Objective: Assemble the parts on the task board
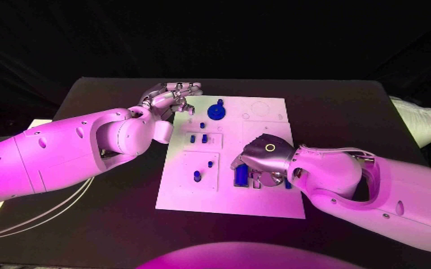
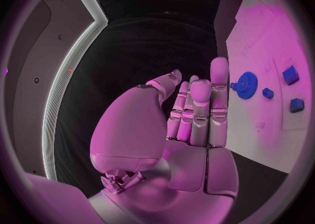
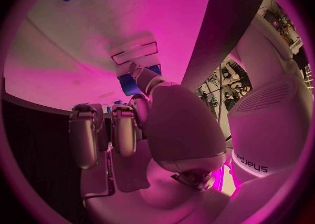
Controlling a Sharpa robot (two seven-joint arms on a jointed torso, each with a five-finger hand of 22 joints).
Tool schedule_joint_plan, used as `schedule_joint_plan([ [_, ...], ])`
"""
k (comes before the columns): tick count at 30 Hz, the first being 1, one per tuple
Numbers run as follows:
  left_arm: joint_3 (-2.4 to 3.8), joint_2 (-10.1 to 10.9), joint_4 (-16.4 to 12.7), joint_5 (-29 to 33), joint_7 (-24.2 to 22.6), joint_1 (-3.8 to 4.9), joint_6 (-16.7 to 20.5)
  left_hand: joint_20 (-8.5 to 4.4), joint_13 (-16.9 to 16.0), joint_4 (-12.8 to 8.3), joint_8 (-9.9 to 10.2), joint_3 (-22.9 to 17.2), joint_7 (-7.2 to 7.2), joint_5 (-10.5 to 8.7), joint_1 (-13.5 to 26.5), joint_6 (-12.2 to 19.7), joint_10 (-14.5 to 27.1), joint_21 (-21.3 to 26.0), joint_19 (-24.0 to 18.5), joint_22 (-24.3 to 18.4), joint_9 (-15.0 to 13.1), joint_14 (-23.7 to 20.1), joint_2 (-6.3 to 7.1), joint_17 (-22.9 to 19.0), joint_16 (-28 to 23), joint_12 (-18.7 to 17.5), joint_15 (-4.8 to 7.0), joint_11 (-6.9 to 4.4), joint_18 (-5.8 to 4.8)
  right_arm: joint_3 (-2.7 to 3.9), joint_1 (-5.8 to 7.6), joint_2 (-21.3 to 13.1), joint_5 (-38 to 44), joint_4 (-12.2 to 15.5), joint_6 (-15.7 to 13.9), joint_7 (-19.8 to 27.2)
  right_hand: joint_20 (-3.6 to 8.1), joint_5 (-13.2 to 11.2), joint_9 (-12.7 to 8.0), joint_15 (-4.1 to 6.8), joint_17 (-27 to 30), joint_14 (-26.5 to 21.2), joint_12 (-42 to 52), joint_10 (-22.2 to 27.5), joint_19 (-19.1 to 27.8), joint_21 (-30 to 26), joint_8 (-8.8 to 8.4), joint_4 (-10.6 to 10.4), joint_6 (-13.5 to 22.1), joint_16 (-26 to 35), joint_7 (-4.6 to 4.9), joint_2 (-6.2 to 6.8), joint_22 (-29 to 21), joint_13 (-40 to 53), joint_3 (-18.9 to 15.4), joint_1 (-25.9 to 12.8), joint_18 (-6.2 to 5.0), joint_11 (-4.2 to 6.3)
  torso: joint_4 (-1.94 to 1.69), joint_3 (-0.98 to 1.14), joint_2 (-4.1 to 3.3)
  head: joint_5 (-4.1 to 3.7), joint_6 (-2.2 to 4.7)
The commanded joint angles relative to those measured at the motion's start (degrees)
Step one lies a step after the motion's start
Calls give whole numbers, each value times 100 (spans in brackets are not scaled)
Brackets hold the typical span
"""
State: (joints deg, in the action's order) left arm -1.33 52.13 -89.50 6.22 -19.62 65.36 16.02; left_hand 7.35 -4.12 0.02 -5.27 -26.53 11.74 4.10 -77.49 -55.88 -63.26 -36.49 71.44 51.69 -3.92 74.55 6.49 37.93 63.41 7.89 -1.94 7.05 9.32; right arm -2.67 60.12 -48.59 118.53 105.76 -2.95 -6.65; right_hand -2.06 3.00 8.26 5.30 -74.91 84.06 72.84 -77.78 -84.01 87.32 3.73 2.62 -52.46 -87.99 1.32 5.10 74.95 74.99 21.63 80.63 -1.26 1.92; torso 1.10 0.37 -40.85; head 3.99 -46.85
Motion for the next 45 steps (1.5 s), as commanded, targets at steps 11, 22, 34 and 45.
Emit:
schedule_joint_plan([
  [11,3,-9,1,-22,-23,-5,-112,1,7,-2,-28,49,-11,39,1,58,55,47,-43,-12,0,-47,-39,-13,-1,33,12,10,72,0,-21,-201,81,185,-424,-131,27,19,-207,75,-1197,507,-15,-17,-361,-1,-27,25,566,-3,-192,145,1205,70,-36,98,31,74,1,3,0,-26,12],
  [22,3,-11,2,-22,-19,-6,-122,1,7,-2,-28,49,-11,39,1,58,55,47,-43,-12,0,-47,-39,-13,-1,33,12,10,72,119,-6,-608,-333,415,-1085,-410,51,39,-186,64,-1330,549,127,-163,-448,93,125,-52,125,-88,17,126,1311,153,-7,93,64,71,4,-3,6,-59,27],
  [34,3,0,-8,-22,-17,-6,-114,1,7,-2,-28,49,-11,39,1,58,55,47,-43,-12,0,-47,-39,-13,-1,33,12,10,72,152,-19,-1148,-2047,580,-1705,-1336,-133,97,55,-232,-1349,555,651,-590,-599,267,851,-781,-1215,-97,372,191,1504,574,-366,-637,125,-256,15,1,0,-99,52],
  [45,3,19,-29,-23,-18,-6,-100,1,7,-2,-28,49,-11,39,1,58,55,47,-43,-12,0,-47,-39,-13,-1,33,12,10,72,150,-185,-1647,-2829,874,-1607,-2492,-129,298,37,-249,-1283,540,549,-580,-599,268,734,-1278,-970,-52,436,92,1505,505,-543,-995,126,-297,18,-1,-1,-182,62],
])
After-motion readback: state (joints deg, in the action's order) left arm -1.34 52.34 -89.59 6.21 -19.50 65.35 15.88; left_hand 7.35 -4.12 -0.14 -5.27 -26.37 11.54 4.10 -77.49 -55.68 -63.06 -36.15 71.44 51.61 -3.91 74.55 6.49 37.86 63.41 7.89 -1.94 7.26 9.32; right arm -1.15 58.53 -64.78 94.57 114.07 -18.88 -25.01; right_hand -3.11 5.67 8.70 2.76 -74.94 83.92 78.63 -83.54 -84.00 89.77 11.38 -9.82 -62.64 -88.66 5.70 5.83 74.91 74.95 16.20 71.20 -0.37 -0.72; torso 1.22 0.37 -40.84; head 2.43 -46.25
